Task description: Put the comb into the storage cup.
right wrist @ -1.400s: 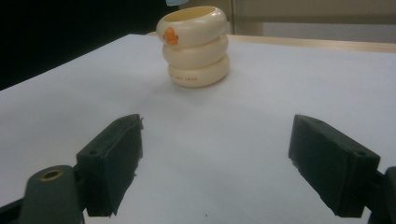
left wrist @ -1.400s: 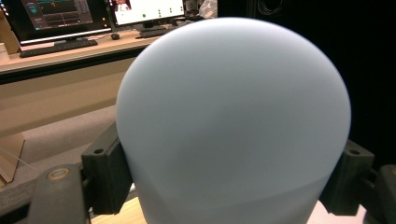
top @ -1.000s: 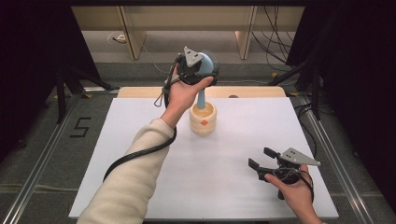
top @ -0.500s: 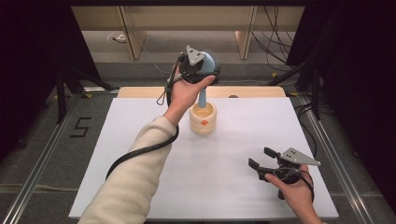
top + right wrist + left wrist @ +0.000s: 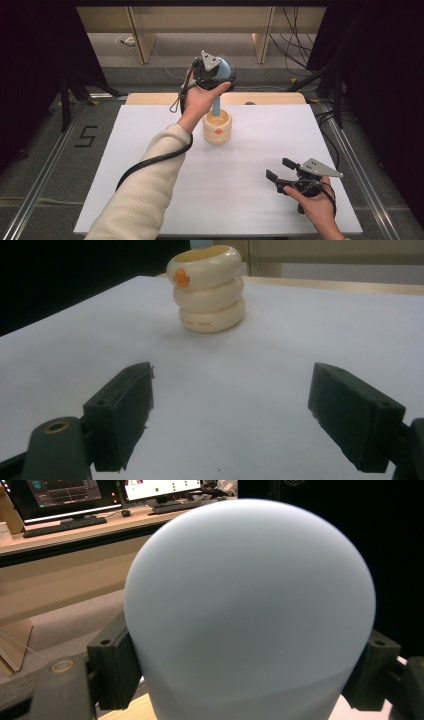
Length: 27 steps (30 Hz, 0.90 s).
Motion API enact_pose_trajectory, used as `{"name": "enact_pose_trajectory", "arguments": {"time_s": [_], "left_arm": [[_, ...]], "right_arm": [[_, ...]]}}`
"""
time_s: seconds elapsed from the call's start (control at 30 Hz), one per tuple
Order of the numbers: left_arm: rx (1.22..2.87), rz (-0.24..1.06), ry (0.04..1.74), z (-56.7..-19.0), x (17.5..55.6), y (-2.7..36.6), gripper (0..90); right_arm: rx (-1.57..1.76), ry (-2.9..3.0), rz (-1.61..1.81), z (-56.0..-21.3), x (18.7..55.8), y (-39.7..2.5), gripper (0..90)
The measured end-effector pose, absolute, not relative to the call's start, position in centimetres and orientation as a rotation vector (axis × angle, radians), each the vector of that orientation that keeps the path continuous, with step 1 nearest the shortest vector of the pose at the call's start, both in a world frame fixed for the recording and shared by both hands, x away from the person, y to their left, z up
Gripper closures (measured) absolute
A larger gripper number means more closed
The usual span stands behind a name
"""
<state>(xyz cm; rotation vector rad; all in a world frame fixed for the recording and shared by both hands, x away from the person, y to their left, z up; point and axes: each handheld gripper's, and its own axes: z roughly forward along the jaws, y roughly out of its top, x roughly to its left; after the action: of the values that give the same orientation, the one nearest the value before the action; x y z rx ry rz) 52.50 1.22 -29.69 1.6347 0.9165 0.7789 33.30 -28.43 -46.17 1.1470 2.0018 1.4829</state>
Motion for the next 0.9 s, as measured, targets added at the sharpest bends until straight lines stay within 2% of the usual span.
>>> {"name": "enact_pose_trajectory", "arguments": {"time_s": [0.9], "left_arm": [[1.646, 0.774, 0.931, -30.9, 53.3, 0.9, 19.7]], "right_arm": [[1.145, 2.003, 1.485, -46.2, 33.3, -28.4, 18.9]]}}
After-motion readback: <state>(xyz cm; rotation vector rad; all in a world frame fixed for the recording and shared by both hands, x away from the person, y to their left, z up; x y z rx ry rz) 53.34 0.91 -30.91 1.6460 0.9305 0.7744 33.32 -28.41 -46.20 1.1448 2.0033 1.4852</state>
